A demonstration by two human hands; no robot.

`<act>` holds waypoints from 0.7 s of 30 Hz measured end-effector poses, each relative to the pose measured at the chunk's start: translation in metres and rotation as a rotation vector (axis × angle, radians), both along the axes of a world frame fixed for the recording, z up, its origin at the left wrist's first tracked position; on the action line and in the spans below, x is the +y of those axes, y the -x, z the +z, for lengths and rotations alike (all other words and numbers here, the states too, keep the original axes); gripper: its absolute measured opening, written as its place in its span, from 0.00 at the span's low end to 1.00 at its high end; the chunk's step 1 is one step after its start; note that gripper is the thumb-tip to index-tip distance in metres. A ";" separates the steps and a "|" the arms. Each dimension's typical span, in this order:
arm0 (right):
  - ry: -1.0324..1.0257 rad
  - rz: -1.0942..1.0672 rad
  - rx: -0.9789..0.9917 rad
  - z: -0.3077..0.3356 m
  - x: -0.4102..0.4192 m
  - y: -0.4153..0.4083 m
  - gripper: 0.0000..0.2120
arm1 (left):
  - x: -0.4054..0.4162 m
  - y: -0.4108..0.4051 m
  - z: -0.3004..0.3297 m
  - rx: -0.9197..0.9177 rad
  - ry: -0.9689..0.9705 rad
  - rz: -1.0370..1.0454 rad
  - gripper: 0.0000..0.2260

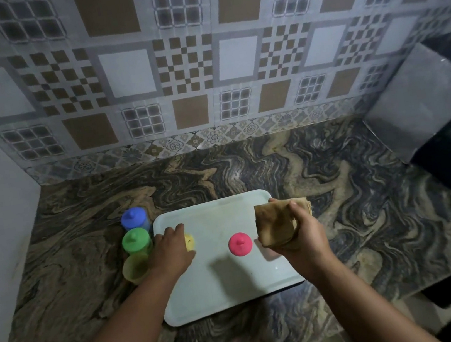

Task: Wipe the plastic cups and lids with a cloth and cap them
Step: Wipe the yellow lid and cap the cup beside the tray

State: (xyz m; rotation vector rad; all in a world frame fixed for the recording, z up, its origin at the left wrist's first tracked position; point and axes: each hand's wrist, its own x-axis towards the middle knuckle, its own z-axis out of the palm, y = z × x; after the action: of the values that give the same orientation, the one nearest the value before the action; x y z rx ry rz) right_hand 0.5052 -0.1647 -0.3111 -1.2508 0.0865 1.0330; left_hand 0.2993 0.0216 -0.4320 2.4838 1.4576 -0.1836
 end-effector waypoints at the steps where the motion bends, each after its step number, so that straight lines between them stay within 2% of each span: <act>1: 0.006 0.000 -0.006 -0.002 -0.002 -0.001 0.18 | -0.001 0.000 0.001 -0.011 -0.012 -0.004 0.34; 4: 0.043 -0.004 -0.004 -0.005 -0.006 0.003 0.18 | -0.006 -0.001 0.010 -0.100 0.008 0.015 0.33; 6: 0.044 0.016 0.011 -0.006 -0.006 0.011 0.18 | -0.015 -0.004 0.022 -0.294 0.062 0.076 0.33; 9: 0.097 0.055 0.023 -0.012 0.000 0.028 0.17 | -0.033 -0.017 0.047 -0.580 0.222 0.198 0.32; 12: 0.178 0.106 0.096 -0.021 0.012 0.046 0.17 | -0.050 -0.029 0.067 -0.736 0.440 0.307 0.36; 14: 0.198 0.123 0.180 -0.026 0.020 0.055 0.16 | -0.060 -0.034 0.072 -0.810 0.615 0.419 0.32; 17: 0.173 0.162 0.225 -0.031 0.028 0.060 0.18 | -0.072 -0.031 0.071 -1.018 0.854 0.685 0.21; 21: 0.170 0.197 0.191 -0.031 0.032 0.064 0.18 | -0.083 -0.011 0.068 -1.257 1.055 0.963 0.20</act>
State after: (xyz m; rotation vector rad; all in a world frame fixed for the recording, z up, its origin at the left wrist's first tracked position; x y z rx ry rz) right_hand 0.4409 -0.1325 -0.3421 -1.3305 0.2043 1.3376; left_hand 0.3101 -0.0613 -0.3643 0.5792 1.1895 0.5433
